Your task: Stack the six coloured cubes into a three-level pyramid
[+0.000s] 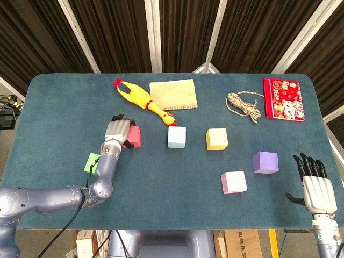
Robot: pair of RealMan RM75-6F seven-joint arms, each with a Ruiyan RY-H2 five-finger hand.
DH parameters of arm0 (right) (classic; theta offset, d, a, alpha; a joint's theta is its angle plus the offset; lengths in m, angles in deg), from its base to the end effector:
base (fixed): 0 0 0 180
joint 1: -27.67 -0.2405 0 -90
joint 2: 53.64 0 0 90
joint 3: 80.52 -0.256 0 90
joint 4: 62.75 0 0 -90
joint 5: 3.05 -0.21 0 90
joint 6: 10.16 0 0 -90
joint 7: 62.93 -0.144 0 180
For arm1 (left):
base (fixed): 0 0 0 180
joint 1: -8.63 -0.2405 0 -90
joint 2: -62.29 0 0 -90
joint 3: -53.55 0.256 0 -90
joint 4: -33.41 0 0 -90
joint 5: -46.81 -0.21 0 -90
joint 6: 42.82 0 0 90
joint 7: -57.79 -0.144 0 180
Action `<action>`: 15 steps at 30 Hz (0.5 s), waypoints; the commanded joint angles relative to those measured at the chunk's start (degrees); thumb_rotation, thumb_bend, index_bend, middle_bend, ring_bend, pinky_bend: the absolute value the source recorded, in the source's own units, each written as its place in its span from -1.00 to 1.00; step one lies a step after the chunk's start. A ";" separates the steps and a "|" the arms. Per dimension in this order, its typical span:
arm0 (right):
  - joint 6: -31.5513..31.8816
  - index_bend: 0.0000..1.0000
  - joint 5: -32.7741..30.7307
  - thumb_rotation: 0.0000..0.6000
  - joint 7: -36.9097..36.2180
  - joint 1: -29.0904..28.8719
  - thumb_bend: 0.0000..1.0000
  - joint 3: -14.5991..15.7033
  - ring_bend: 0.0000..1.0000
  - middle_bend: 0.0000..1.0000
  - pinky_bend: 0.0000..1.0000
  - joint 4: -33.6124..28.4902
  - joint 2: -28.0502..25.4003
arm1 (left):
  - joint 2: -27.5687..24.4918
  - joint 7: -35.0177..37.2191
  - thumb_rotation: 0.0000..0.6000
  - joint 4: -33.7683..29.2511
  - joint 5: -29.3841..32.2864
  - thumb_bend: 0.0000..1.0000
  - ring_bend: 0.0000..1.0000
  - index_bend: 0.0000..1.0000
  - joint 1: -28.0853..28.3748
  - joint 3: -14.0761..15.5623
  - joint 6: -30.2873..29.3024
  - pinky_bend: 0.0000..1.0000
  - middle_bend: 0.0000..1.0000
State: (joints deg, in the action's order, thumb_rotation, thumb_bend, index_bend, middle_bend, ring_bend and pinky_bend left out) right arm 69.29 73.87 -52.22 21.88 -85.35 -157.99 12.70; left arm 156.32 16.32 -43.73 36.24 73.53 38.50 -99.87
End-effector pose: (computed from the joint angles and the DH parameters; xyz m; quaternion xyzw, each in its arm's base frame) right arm -0.3170 -0.1904 0.1405 0.5866 -0.4128 0.3191 0.6195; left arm -0.0981 0.4157 -0.0297 -0.6629 -0.4900 -0.2498 0.5080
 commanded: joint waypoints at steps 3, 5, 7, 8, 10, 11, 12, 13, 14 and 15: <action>-0.06 -0.86 -0.15 1.00 0.05 -0.03 -0.74 -0.03 -0.94 -1.00 -0.98 -0.04 0.00 | 0.37 -0.63 1.00 0.00 -0.42 -0.51 -1.00 -0.43 0.18 -0.56 -0.85 -1.00 -0.48; -0.04 -0.86 -0.23 1.00 0.01 -0.03 -0.74 -0.08 -0.94 -1.00 -0.98 -0.05 0.00 | 0.43 -1.45 1.00 -0.14 -0.29 -0.51 -1.00 -0.43 0.30 -0.62 -1.40 -1.00 -0.48; -0.08 -0.86 -0.30 1.00 0.00 -0.04 -0.74 -0.08 -0.94 -1.00 -0.98 -0.07 -0.03 | 0.49 -2.18 1.00 -0.26 -0.19 -0.51 -1.00 -0.43 0.38 -0.71 -1.88 -1.00 -0.47; -0.13 -0.86 -0.36 1.00 0.02 -0.05 -0.74 -0.08 -0.94 -1.00 -0.98 -0.06 -0.04 | 0.50 -2.43 1.00 -0.36 -0.11 -0.51 -1.00 -0.43 0.37 -0.81 -2.11 -1.00 -0.46; -0.21 -0.86 -0.45 1.00 0.08 -0.07 -0.74 -0.07 -0.94 -1.00 -0.98 -0.07 -0.06 | 0.50 -2.79 1.00 -0.55 0.00 -0.51 -0.99 -0.43 0.32 -1.08 -2.56 -1.00 -0.45; -0.28 -0.86 -0.52 1.00 0.08 -0.10 -0.74 -0.08 -0.94 -1.00 -0.98 -0.07 -0.07 | 0.55 -3.12 1.00 -0.53 -0.22 -0.51 -0.99 -0.43 0.30 -1.02 -3.10 -1.00 -0.45; -0.35 -0.86 -0.57 1.00 0.07 -0.11 -0.74 -0.07 -0.94 -1.00 -0.98 -0.09 -0.08 | 0.63 -3.59 1.00 -0.48 -0.49 -0.51 -0.99 -0.43 0.31 -0.84 -3.65 -1.00 -0.45; -0.41 -0.86 -0.63 1.00 0.06 -0.12 -0.74 -0.06 -0.94 -1.00 -0.98 -0.12 -0.11 | 0.72 -4.14 1.00 -0.44 -0.63 -0.51 -0.99 -0.43 0.32 -0.65 -4.11 -1.00 -0.45; -0.47 -0.86 -0.69 1.00 0.05 -0.14 -0.74 -0.07 -0.94 -1.00 -0.98 -0.15 -0.13 | 0.80 -4.71 1.00 -0.44 -0.51 -0.51 -0.99 -0.43 0.32 -0.54 -4.41 -1.00 -0.45; -0.50 -0.86 -0.72 1.00 0.05 -0.16 -0.74 -0.07 -0.94 -1.00 -0.98 -0.17 -0.14 | 0.86 -5.11 1.00 -0.54 -0.18 -0.51 -0.99 -0.43 0.29 -0.61 -4.52 -1.00 -0.45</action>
State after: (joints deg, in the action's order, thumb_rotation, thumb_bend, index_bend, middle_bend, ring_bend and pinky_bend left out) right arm 68.79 73.16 -52.16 21.73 -85.42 -158.15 12.56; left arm 157.05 11.68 -44.23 35.89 73.84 37.80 -104.04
